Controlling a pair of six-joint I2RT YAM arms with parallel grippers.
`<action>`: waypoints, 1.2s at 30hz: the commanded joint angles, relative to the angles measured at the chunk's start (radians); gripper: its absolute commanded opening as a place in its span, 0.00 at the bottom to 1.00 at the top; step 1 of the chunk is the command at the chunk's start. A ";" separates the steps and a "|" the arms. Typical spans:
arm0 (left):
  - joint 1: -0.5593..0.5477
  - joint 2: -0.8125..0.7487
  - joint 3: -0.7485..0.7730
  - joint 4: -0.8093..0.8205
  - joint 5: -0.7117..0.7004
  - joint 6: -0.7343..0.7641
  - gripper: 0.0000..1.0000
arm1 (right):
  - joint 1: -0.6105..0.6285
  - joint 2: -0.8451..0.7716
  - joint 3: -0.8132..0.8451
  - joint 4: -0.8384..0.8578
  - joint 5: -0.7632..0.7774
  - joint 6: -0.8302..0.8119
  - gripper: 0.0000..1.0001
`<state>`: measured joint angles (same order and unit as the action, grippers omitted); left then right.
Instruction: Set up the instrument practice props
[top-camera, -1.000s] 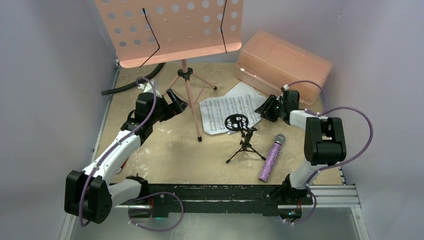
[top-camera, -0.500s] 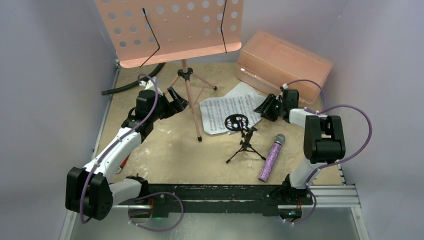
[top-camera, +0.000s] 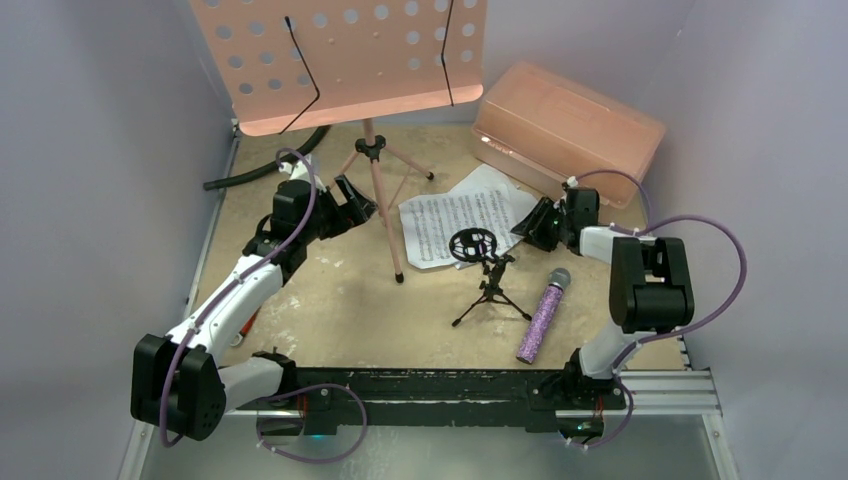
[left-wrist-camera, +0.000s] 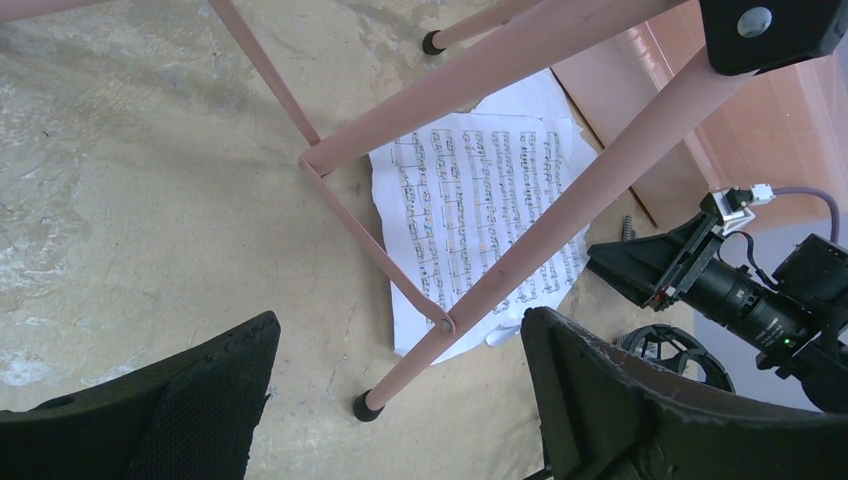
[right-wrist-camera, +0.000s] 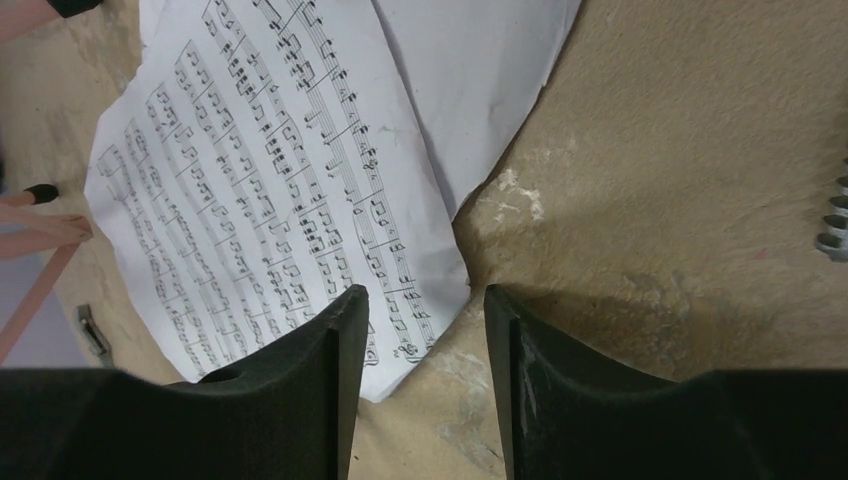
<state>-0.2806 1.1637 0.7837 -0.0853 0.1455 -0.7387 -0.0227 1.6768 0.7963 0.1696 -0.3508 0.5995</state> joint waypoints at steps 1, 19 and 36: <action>0.006 -0.002 0.033 0.017 0.005 0.019 0.90 | -0.002 0.048 -0.019 0.040 -0.095 0.057 0.48; 0.006 -0.013 0.033 -0.004 -0.018 0.039 0.89 | 0.038 0.084 0.075 0.142 -0.234 0.166 0.16; 0.006 -0.012 0.030 0.013 -0.030 0.037 0.89 | 0.169 0.229 0.194 0.196 -0.277 0.180 0.33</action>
<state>-0.2806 1.1637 0.7837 -0.0967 0.1261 -0.7139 0.1074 1.8923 0.9253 0.3405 -0.5873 0.7723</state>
